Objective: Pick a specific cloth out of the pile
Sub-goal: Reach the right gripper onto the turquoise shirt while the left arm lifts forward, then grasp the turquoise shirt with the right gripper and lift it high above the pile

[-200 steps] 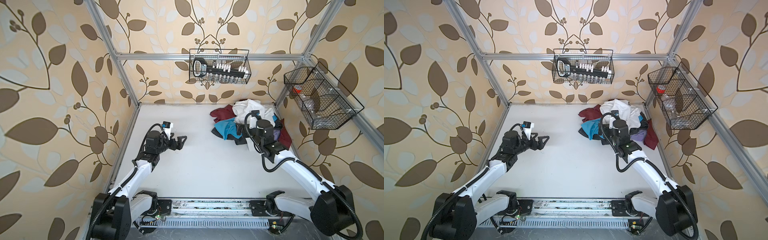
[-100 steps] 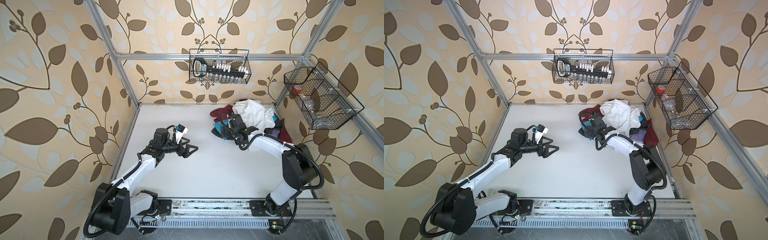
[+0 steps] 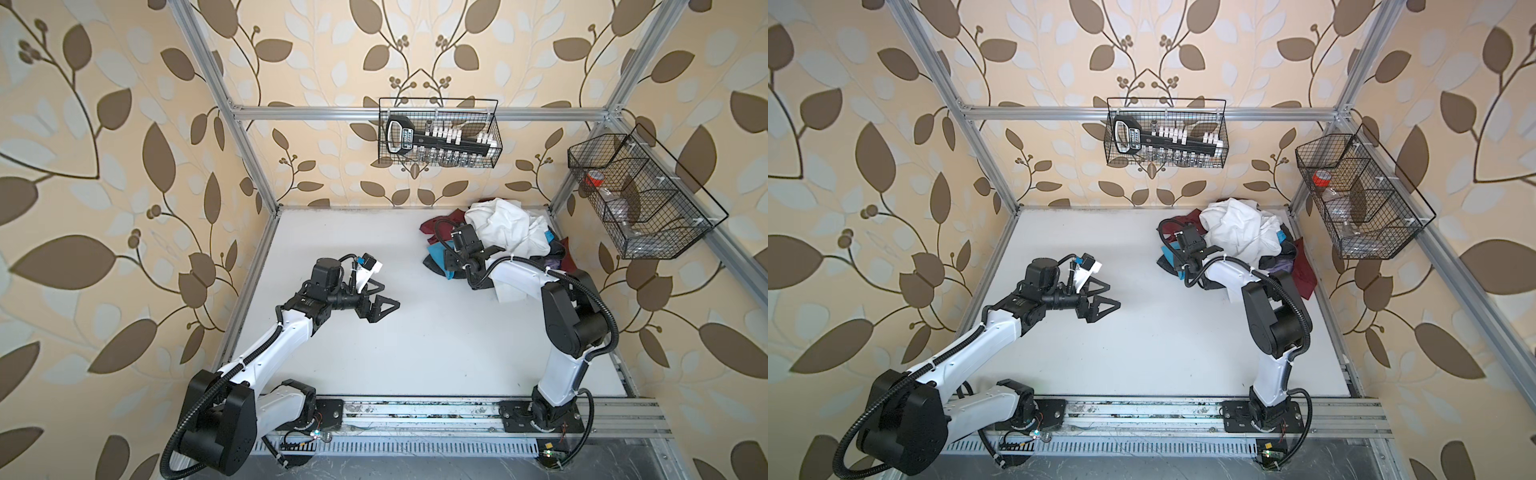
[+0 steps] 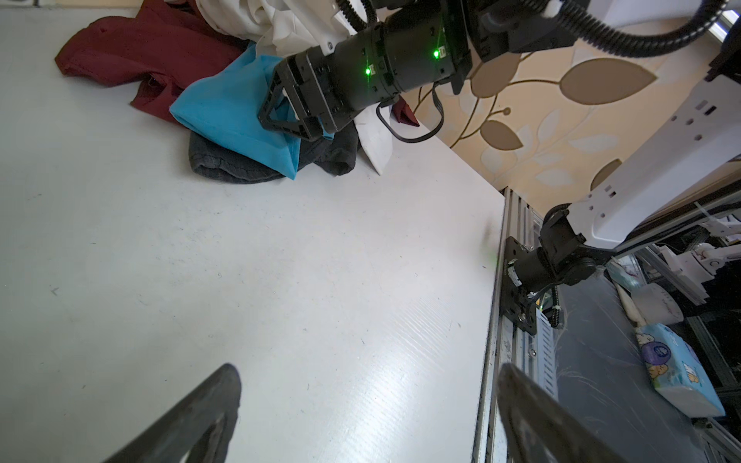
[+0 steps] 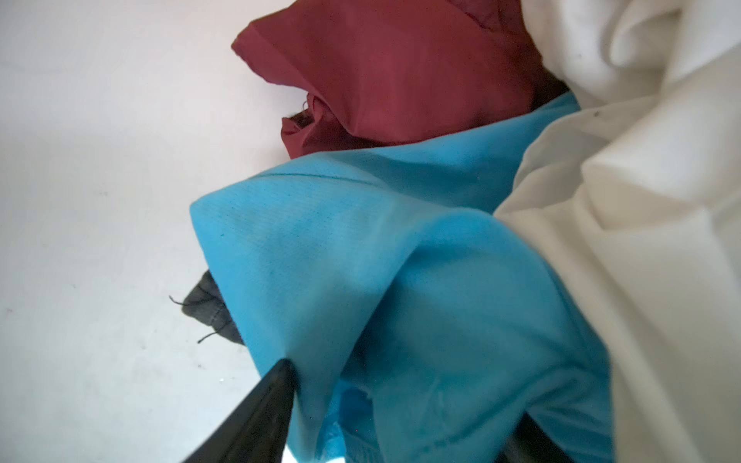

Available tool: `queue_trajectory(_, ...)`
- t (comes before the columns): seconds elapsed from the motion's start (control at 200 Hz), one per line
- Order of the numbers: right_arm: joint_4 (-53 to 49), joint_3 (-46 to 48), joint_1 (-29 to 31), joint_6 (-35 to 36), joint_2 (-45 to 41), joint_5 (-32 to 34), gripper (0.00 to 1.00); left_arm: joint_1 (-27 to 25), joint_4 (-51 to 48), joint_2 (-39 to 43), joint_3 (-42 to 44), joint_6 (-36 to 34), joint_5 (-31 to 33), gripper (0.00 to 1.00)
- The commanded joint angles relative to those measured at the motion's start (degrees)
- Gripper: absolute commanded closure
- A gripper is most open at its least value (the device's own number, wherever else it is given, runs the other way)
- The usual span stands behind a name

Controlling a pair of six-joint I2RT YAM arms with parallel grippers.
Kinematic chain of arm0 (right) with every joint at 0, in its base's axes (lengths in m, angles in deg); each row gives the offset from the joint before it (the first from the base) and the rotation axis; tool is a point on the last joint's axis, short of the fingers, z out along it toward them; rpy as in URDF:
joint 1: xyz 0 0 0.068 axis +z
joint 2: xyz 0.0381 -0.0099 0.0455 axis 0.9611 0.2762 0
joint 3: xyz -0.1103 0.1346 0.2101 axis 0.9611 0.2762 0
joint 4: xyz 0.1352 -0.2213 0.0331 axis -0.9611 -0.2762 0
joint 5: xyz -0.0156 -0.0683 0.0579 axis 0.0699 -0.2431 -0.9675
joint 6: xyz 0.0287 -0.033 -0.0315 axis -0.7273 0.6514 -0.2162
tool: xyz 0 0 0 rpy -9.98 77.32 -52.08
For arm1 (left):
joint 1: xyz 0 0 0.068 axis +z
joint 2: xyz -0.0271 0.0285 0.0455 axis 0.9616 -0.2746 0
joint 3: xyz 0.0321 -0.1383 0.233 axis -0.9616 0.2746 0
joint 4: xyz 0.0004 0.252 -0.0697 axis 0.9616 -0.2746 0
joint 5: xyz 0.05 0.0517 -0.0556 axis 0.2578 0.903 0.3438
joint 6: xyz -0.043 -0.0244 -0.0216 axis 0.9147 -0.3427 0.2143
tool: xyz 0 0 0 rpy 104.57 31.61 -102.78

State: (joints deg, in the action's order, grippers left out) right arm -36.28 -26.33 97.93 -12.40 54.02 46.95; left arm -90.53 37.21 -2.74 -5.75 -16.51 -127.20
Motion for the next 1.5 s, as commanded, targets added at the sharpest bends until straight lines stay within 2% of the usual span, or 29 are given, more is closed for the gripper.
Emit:
queue_trajectory(0.0,-1.3,-2.2,0.0,-0.5,0.9,1.2,0.66,-0.6,-0.1,1.6,-1.5,-1.8,-0.1,0.01)
queue_trajectory(0.16,-2.0,-1.8,0.0,-0.3,-2.3,3.5,1.00,-0.8,-0.3,1.8,-1.5,-2.1,0.0,0.01)
queue_trajectory(0.65,-8.3,-9.6,1.1,6.4,-15.1,11.0,1.00,-1.6,-0.5,3.3,-1.1,-2.2,0.6,0.01)
queue_trajectory(1.095,-12.0,-20.8,0.9,12.7,-19.1,15.4,1.00,-2.8,-0.7,5.7,-0.6,-2.8,2.4,0.01)
queue_trajectory(1.24,-13.0,-24.1,0.7,14.6,-20.6,16.0,1.00,-3.0,-0.8,6.0,-0.6,-2.9,2.6,0.01)
queue_trajectory(1.499,-13.1,-23.6,-3.4,14.4,-24.6,13.1,1.00,-3.2,-0.6,6.6,-0.4,-3.0,2.8,0.01)
